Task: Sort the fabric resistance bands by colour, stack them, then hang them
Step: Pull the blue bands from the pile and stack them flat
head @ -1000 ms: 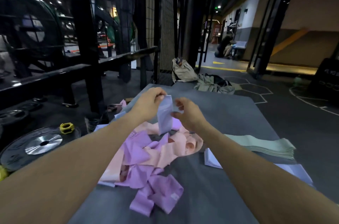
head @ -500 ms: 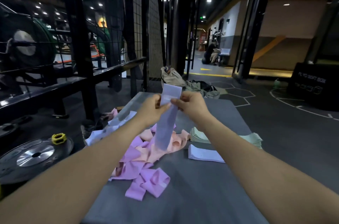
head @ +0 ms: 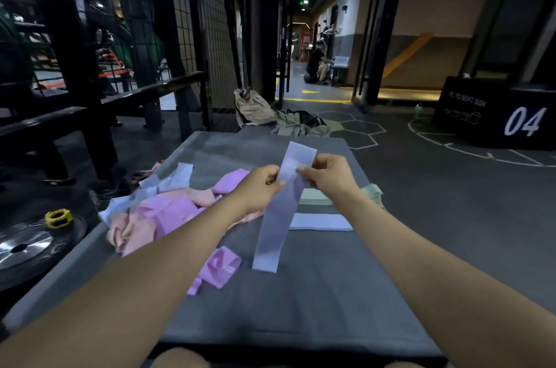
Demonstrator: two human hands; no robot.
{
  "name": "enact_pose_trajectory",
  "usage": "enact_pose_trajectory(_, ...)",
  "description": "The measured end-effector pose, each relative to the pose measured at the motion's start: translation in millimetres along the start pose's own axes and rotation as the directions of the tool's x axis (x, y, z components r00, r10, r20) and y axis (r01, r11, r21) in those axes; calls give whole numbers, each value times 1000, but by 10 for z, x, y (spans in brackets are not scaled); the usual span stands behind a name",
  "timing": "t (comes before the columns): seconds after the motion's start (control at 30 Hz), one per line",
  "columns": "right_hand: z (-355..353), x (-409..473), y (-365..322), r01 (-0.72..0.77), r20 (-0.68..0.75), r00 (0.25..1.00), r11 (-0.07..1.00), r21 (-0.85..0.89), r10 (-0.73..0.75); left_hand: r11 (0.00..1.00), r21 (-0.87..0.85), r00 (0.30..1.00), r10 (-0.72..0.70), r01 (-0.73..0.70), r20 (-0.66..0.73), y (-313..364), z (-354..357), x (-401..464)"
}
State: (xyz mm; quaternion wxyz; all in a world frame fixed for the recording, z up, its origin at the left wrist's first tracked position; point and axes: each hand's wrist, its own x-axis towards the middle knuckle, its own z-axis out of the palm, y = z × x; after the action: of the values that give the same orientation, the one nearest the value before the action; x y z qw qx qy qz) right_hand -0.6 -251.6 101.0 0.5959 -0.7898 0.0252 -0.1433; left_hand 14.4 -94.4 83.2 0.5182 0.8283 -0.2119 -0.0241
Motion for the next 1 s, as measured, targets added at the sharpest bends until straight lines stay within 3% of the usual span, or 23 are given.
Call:
enact_pose_trajectory(0.23, -225, -78, 56, -9, -16, 1000, 998, 56, 10, 998, 57, 1000, 7, -8, 26, 11, 199, 82)
enact_pose_trajectory(0.4, -384, -22, 90, 9, -42, 999, 1000, 18, -8, 965, 259, 996, 11, -32, 85, 68, 306, 111)
enact_pose_trajectory(0.5, -469, 46, 174, 23, -114, 993, 995, -97, -34, 949, 310, 995, 30, -57, 91, 124, 399, 118)
enact_pose_trajectory(0.57, -534, 73, 238, 0, -173, 985, 989, -149, -26, 967, 252, 992, 14, -45, 125, 92, 454, 114)
enact_pose_trajectory(0.67, -641, 92, 352, -65, -263, 964, 991, -117, 32, 982, 189, 973, -44, 0, 228, 40, 492, 59)
enact_pose_trajectory(0.83, -814, 93, 585, -187, -355, 923, 980, -67, 152, 957, 273, 920, -190, 96, 342, -152, 467, 36)
enact_pose_trajectory(1.0, -1024, 102, 832, -273, -464, 855, 962, -27, 230, 841, 512, 891, -357, 176, 280, -455, 309, 49)
